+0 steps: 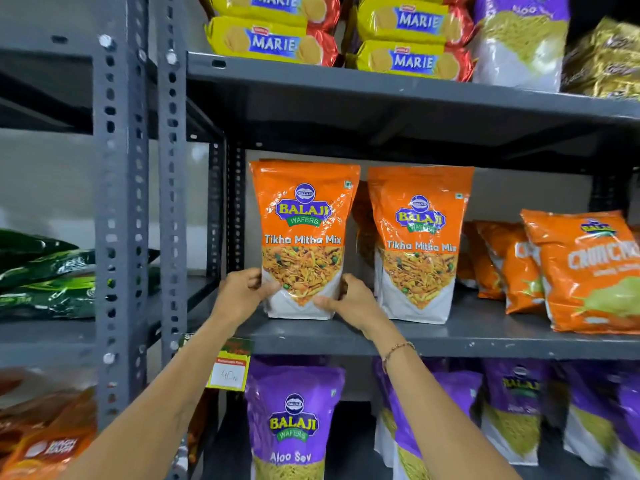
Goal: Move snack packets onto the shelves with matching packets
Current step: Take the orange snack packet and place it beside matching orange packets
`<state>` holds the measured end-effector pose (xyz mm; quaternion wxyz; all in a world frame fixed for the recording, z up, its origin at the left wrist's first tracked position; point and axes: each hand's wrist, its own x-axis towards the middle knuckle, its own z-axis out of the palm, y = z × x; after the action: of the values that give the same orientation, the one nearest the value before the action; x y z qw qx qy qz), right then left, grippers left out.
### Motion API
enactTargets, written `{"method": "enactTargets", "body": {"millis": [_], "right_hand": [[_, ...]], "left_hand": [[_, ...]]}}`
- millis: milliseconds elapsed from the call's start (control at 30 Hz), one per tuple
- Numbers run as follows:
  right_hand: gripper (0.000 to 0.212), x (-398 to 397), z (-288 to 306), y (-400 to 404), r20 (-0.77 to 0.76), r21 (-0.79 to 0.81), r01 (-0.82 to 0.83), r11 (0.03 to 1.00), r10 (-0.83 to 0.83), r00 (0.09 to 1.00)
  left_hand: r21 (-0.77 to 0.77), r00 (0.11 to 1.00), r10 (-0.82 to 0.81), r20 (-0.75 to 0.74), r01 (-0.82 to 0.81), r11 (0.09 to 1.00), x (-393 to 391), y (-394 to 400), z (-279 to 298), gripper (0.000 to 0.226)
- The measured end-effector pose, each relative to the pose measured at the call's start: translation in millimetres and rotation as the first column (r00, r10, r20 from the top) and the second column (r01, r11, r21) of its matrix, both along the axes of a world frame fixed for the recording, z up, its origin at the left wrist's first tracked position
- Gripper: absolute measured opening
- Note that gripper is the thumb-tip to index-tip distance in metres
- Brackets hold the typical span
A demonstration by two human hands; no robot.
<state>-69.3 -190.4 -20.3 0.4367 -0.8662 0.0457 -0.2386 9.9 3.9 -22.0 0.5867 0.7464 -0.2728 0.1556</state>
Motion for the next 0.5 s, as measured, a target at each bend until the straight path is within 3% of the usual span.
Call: {"method": "enactTargets", "body": {"millis": [367, 433, 500], "right_hand": [[0.087, -11, 5, 7, -0.078, -0.029, -0.006, 1.000, 0.003, 0.997], [0.079, -16, 6, 8, -0.078, -0.095, 0.022, 0.995, -0.029, 0.997], [0.071, -21, 8, 7, -0.004, -0.122, 0.052, 0.991, -0.053, 0.999]], "left_hand": [[0.193, 0.998, 0.063, 0.011, -0.064, 0.979, -16, 6, 4, 0.014], [0.235, 0.990, 0.137, 0.025, -0.139, 0.962, -19, 5, 7, 0.024], [0.180, 0.963, 0.261, 0.071, -0.270, 0.946, -26, 0, 9, 0.045]]}}
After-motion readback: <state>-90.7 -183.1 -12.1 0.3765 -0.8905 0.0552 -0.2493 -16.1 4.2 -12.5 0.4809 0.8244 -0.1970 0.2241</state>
